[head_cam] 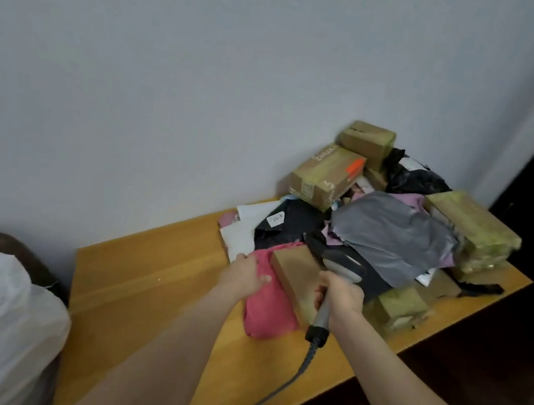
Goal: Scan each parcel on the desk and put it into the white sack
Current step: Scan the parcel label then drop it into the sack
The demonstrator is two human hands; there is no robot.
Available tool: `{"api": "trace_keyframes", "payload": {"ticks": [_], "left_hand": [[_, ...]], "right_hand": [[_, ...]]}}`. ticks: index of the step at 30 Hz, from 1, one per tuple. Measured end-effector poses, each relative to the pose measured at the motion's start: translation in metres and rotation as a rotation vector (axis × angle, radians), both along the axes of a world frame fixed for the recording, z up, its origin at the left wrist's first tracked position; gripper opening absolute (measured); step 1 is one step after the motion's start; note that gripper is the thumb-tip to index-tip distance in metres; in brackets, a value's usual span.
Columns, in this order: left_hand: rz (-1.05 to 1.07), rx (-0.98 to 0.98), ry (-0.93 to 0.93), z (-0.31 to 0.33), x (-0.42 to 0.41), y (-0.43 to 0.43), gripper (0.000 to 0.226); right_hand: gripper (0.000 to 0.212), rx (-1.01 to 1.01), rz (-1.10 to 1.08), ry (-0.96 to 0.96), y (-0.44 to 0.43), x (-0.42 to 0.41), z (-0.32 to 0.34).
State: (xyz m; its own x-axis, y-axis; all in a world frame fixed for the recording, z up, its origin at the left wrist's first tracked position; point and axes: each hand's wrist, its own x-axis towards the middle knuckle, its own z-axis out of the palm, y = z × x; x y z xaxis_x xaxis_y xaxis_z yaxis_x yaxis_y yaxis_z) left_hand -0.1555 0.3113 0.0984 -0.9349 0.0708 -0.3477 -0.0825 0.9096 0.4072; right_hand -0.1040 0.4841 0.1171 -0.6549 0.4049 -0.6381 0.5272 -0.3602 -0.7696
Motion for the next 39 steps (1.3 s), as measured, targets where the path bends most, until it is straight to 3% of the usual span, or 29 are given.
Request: {"api": "trace_keyframes", "payload": {"ticks": [5, 13, 17, 23, 28, 33, 36, 39], "left_hand": [[0.046, 0.194, -0.064, -0.031, -0.034, 0.023, 0.035], [0.571, 0.746, -0.321, -0.079, -0.089, 0.049, 0.045], [0.73, 0.781, -0.395, -0.098, -0.105, 0.055, 0.046], [0.844, 0.88, -0.315, -0.083, -0.116, 0.045, 0.045], [0.836, 0.953, -0.042, -0.019, -0.12, 0.003, 0.046], [0.605, 0.689, 0.266, 0.018, -0.101, -0.015, 0.049], [0.503, 0.598, 0.25, 0.014, -0.08, -0.002, 0.046], [0.482, 0.726, 0.039, -0.001, -0.059, 0.013, 0.054]], "right_hand": [[0.016, 0.063, -0.009, -0.026, 0.021, -0.034, -0.019], [0.019, 0.047, 0.013, -0.041, 0.03, -0.094, -0.047], [0.017, 0.041, 0.011, -0.037, 0.038, -0.11, -0.052], [0.02, -0.027, 0.022, -0.039, 0.051, -0.125, -0.048], [0.024, -0.101, 0.066, 0.009, 0.054, -0.134, -0.026], [0.021, -0.193, 0.133, 0.065, 0.048, -0.137, -0.006], [0.025, -0.216, 0.194, 0.09, 0.045, -0.135, -0.003], [0.041, -0.293, 0.228, 0.079, 0.044, -0.129, -0.011]]}}
